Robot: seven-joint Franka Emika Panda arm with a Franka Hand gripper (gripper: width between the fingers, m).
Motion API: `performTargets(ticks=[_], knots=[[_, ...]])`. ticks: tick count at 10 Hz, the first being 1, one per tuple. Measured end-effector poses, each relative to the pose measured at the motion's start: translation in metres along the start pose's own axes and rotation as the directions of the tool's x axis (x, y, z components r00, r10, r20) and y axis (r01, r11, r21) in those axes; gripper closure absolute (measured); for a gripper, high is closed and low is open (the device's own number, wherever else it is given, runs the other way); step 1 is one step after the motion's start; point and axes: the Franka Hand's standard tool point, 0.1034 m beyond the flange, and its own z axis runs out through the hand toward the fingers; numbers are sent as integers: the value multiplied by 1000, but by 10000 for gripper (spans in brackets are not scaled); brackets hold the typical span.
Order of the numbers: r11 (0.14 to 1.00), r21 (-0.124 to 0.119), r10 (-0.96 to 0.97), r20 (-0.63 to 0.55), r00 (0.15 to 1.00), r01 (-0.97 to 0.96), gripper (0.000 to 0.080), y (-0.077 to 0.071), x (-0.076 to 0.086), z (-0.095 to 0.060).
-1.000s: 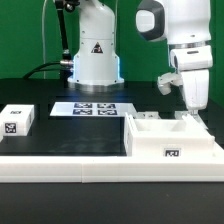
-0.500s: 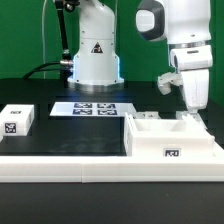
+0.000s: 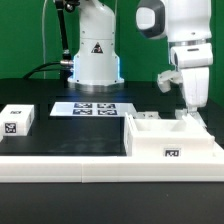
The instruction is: Assemble cabinet
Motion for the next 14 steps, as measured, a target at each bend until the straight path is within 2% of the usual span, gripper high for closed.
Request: performTargets(ticks=[2, 3, 4, 8, 12, 14], knots=[[1000, -14, -4, 23, 1000, 4, 729, 13, -10, -20], [1000, -22, -5, 28, 1000, 5, 729, 20, -18, -23], [1000, -19, -10, 32, 999, 10, 729, 23, -26, -22], [1000, -15, -4, 34, 999, 5, 729, 24, -30, -20], [1000, -22, -7, 37, 999, 8, 729, 33, -45, -23], [1000, -21, -4, 37, 999, 5, 729, 32, -45, -22]])
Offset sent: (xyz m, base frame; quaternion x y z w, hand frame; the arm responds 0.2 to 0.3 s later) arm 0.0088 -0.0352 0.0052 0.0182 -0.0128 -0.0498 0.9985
